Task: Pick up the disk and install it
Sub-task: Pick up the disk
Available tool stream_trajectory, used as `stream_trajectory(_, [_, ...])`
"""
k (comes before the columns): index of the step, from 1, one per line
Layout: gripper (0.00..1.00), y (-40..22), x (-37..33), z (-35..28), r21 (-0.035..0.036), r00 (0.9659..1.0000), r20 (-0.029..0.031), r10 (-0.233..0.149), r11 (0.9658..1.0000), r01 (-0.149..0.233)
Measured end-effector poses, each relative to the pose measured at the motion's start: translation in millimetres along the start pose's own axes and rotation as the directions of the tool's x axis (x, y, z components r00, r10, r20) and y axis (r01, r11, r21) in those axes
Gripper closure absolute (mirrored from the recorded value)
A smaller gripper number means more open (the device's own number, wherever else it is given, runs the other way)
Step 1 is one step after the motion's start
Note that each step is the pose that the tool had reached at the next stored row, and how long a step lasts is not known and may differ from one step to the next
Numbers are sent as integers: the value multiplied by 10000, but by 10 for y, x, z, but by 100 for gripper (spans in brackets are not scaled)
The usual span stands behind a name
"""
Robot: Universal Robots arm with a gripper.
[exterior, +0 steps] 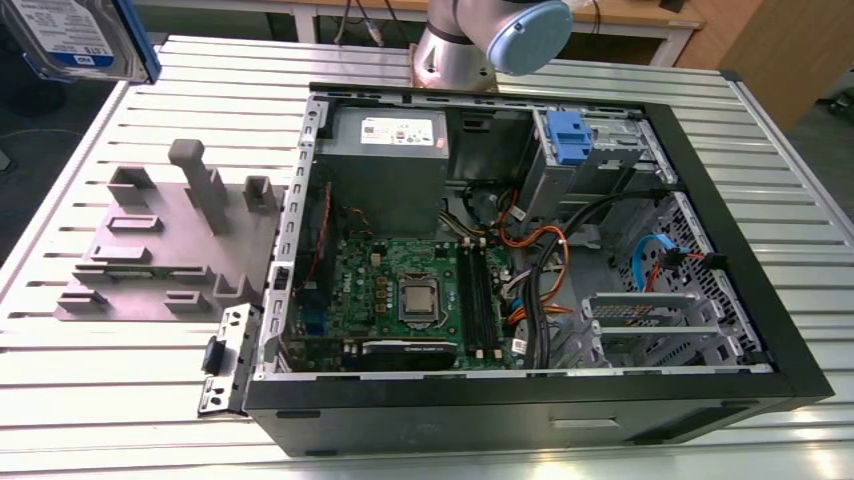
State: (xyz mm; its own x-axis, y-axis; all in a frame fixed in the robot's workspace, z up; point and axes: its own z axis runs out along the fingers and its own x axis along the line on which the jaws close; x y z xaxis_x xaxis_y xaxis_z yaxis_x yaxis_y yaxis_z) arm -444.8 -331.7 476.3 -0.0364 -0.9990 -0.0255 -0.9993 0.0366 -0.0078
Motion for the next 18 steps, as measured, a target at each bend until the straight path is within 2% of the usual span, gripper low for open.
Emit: stream_trajectory(18, [64, 0, -1, -45, 0, 10000, 15, 0, 10000, 0])
